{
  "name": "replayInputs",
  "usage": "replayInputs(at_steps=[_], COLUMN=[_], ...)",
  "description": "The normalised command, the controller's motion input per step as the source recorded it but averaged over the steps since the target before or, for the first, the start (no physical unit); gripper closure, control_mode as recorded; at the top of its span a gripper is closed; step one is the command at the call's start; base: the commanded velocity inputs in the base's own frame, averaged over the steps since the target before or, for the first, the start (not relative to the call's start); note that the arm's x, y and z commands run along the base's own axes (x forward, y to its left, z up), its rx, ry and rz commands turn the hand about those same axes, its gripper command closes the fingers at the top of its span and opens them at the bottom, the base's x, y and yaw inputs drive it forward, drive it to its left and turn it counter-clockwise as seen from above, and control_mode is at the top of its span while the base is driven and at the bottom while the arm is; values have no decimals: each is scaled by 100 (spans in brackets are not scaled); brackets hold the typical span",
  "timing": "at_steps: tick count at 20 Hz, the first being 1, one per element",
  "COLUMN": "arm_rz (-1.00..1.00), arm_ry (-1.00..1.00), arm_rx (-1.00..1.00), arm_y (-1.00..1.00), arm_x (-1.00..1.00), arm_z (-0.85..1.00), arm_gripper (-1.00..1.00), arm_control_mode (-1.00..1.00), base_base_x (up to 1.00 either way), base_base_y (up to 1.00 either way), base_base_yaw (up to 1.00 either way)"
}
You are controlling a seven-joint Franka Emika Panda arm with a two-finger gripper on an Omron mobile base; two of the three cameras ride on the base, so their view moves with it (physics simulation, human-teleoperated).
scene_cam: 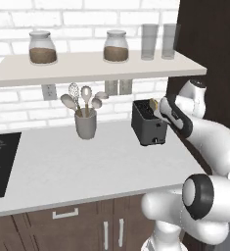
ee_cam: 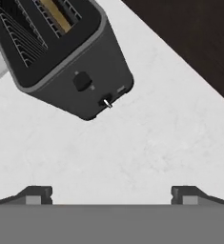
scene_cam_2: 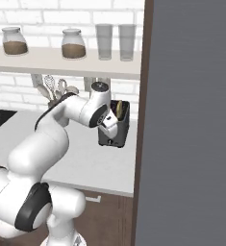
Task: Start the toaster. Once the lever pops up, take the bread to the plate on the dining counter.
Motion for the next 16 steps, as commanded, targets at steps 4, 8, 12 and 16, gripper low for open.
replayInputs(at_steps=[4, 8, 12, 16], arm_rz=[-23, -20, -12, -5], arm_ry=[0, 0, 0, 0], arm_rx=[0, 0, 0, 4], arm_y=[-15, -7, -1, -16], arm_x=[10, 12, 26, 27], arm_z=[-21, -33, -36, -16], arm_gripper=[-100, -100, -100, -100], arm_control_mode=[-100, -100, -100, -100], base_base_x=[0, 0, 0, 0], base_base_y=[0, 0, 0, 0], base_base_yaw=[0, 0, 0, 0])
